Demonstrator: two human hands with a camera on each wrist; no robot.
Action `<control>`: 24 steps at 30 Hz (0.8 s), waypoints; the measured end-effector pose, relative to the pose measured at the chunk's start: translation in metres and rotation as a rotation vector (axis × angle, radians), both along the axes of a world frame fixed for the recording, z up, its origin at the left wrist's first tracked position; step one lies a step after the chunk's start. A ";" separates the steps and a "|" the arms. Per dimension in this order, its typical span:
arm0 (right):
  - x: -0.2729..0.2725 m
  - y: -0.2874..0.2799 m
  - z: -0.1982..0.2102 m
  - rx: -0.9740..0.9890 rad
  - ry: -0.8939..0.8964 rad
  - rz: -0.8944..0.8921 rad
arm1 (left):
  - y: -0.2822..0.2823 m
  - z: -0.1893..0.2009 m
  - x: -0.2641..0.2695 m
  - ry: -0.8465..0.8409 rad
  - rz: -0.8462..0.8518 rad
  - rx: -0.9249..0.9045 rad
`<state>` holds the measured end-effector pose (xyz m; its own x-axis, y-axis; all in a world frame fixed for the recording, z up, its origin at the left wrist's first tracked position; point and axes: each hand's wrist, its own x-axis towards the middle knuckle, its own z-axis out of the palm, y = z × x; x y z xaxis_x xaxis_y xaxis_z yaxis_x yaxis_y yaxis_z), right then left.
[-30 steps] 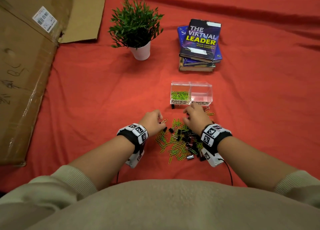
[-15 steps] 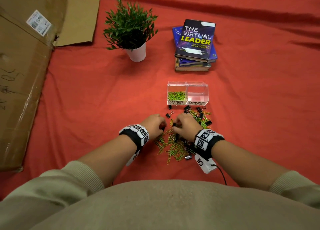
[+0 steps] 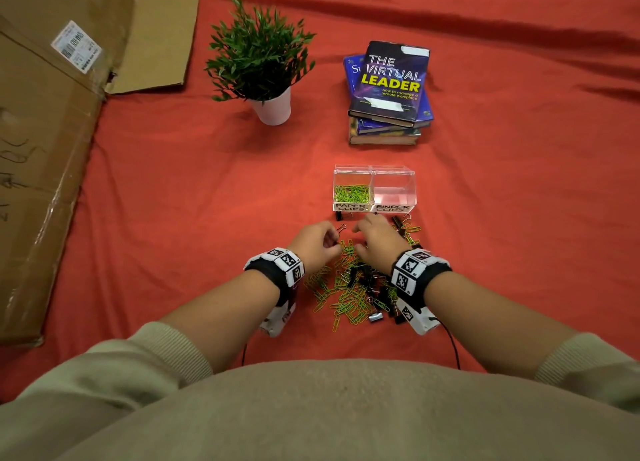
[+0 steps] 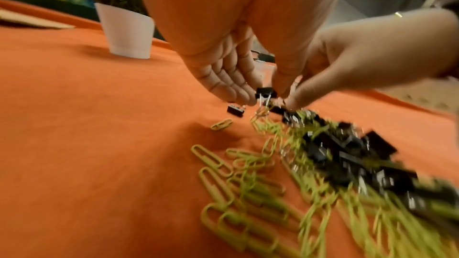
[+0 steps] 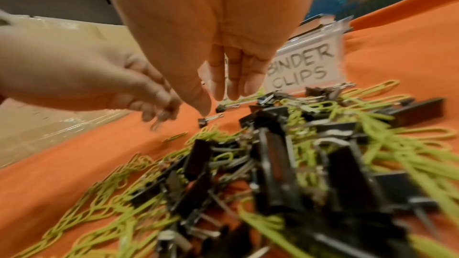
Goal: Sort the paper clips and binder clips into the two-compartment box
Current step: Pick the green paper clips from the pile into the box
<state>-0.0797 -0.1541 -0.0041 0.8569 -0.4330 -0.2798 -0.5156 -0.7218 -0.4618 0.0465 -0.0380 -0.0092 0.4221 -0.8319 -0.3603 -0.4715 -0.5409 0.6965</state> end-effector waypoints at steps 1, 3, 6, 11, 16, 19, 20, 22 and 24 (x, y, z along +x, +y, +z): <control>0.003 0.005 -0.002 0.017 0.016 0.038 | -0.004 0.002 0.000 0.053 0.079 -0.034; 0.007 0.010 -0.005 0.052 0.049 0.053 | -0.012 0.007 0.003 0.121 0.214 -0.068; 0.007 0.012 -0.008 0.098 0.086 -0.005 | -0.020 0.010 0.008 0.203 0.294 -0.038; 0.008 0.016 -0.011 0.077 0.106 0.006 | -0.014 0.005 0.011 -0.006 0.275 0.073; 0.013 0.022 -0.013 0.050 0.118 0.036 | 0.002 -0.006 0.005 -0.205 0.169 0.204; 0.011 0.029 -0.015 0.047 0.092 0.063 | 0.007 -0.011 -0.003 -0.214 0.047 0.223; 0.010 0.031 -0.015 0.044 0.093 0.092 | 0.008 -0.011 -0.005 -0.218 0.001 0.216; 0.007 0.034 -0.015 0.040 0.108 0.161 | 0.012 -0.012 -0.006 -0.238 -0.096 0.211; 0.007 0.038 -0.014 0.040 0.116 0.200 | 0.019 -0.012 -0.004 -0.243 -0.181 0.229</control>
<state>-0.0732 -0.1162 -0.0185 0.8855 -0.2445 -0.3952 -0.4155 -0.7974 -0.4376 0.0422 -0.0189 -0.0212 0.3713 -0.8105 -0.4530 -0.7102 -0.5622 0.4237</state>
